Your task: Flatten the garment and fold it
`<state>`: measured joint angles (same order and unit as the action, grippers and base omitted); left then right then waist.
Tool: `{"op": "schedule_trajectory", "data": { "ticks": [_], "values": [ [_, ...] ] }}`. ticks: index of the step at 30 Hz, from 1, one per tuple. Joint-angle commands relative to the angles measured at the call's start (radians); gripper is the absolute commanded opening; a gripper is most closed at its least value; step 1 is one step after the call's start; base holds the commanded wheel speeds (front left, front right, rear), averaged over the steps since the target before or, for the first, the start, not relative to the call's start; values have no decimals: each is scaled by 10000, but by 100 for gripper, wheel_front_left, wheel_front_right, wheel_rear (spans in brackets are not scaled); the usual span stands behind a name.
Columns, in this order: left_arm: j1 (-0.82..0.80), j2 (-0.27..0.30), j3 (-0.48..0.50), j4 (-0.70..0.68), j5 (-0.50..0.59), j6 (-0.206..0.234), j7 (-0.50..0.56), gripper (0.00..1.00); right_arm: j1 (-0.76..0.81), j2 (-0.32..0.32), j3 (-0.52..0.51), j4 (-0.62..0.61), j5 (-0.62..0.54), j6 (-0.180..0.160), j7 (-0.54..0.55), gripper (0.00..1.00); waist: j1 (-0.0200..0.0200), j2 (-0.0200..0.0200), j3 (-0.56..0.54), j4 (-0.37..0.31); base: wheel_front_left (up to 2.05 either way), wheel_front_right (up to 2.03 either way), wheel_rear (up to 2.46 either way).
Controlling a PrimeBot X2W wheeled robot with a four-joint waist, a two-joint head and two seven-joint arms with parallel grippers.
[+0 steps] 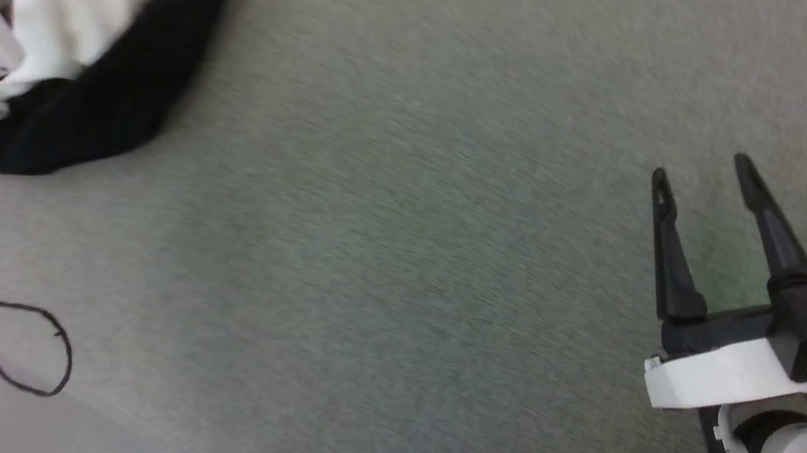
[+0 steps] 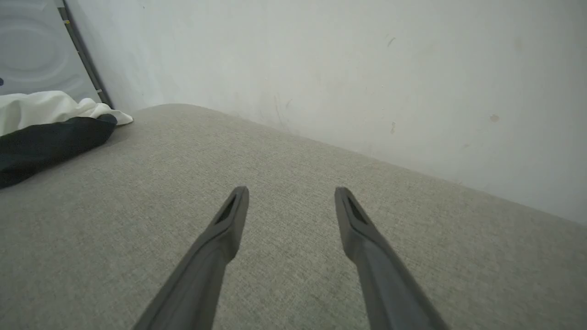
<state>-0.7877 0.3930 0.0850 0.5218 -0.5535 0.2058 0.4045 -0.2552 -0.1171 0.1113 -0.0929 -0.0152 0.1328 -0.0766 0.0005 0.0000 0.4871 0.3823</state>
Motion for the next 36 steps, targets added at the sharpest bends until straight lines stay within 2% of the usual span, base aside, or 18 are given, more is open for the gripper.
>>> {"op": "schedule_trajectory", "data": {
  "ticks": [1,6,12,13,15,17,23,29,33,36],
  "values": [
    [-90,150,90,80,-78,127,281,100,-169,-33,2,-54,71,-21,-80,100,-5,0,1768,-1550,0,0,0],
    [115,498,461,104,-416,657,1457,100,-323,-64,-22,15,168,-21,-262,100,-5,0,2054,-1821,0,0,0],
    [465,731,701,100,-535,920,1739,100,-378,-55,-42,226,214,-21,-410,100,-5,0,1976,-1903,0,0,0],
    [530,779,702,130,-520,904,1719,74,-393,-41,-24,281,221,-21,-440,100,-5,0,1885,-1906,0,0,0],
    [610,1020,777,196,-412,853,1419,0,-415,-7,45,403,254,-21,-512,100,-5,0,1657,-1926,0,0,0],
    [608,1381,833,377,-213,714,898,0,-424,47,107,557,302,-21,-599,100,-5,0,1354,-1959,0,0,0],
    [355,2235,880,818,652,395,-1853,0,-257,280,191,1224,470,-21,-900,100,-5,0,-81,-2080,0,0,0],
    [-239,2970,275,612,1653,-132,-3973,0,132,538,136,1913,670,-21,-1178,100,-5,0,-1682,-2363,0,0,0],
    [-820,3106,-445,-17,2238,-458,-4471,0,487,631,-8,2230,784,-21,-1312,100,-5,0,-2585,-2658,0,0,0],
    [-1300,2930,-1042,-693,2527,-673,-4398,0,737,658,-120,2387,874,-21,-1377,100,-5,0,-3078,-2907,0,0,0]
  ]
}}
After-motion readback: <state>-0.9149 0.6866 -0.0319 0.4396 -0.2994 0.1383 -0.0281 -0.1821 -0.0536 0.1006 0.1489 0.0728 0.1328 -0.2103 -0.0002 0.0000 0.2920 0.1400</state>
